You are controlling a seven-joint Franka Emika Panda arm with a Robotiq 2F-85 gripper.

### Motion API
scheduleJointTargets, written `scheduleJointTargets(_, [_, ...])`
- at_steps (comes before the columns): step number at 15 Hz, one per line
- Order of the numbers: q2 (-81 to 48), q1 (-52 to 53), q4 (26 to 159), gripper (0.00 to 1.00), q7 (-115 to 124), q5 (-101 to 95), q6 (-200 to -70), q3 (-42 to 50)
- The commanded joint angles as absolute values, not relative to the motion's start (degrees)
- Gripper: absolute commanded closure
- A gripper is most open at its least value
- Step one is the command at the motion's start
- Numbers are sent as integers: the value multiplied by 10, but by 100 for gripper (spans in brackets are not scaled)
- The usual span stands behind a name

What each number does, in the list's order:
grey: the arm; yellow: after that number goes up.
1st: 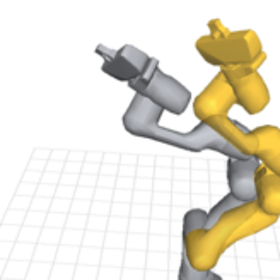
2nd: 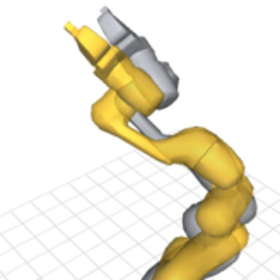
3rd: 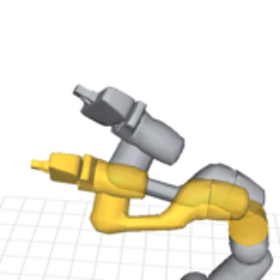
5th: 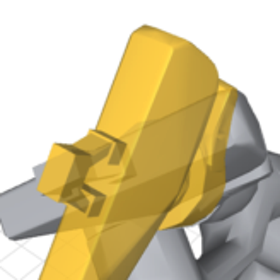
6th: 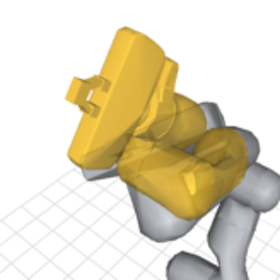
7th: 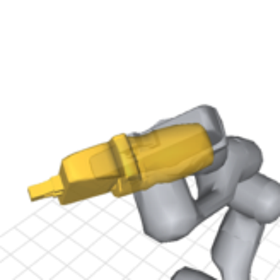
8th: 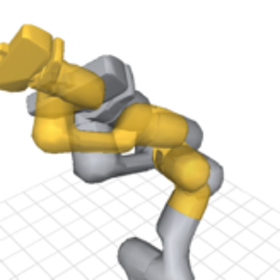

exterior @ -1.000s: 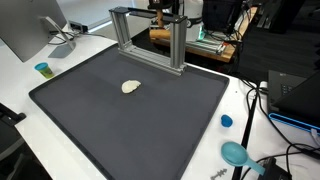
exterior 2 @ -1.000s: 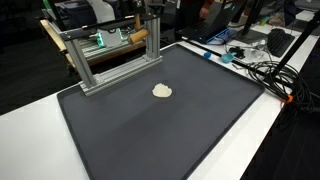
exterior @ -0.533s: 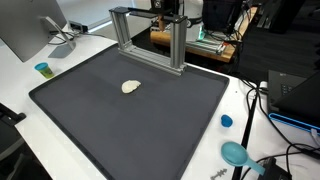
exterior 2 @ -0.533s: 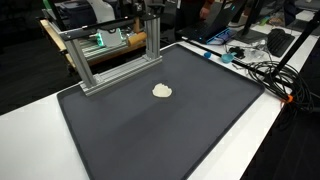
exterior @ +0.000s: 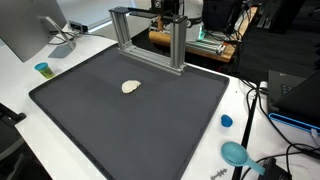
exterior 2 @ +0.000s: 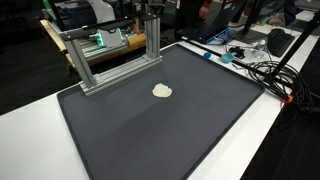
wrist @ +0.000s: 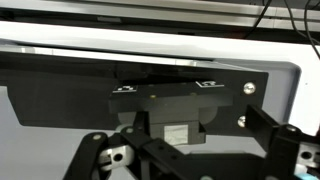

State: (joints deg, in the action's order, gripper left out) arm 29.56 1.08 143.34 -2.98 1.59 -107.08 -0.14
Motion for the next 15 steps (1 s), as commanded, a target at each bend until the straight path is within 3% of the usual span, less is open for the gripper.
scheduleJointTargets(1, [300,-10,1420,0,-6,-7,-1049,4])
scheduleJointTargets(9, [250,21,1382,0,-135,67,-979,44])
scheduleJointTargets(15, [227,5,1376,0,-56,19,-979,9])
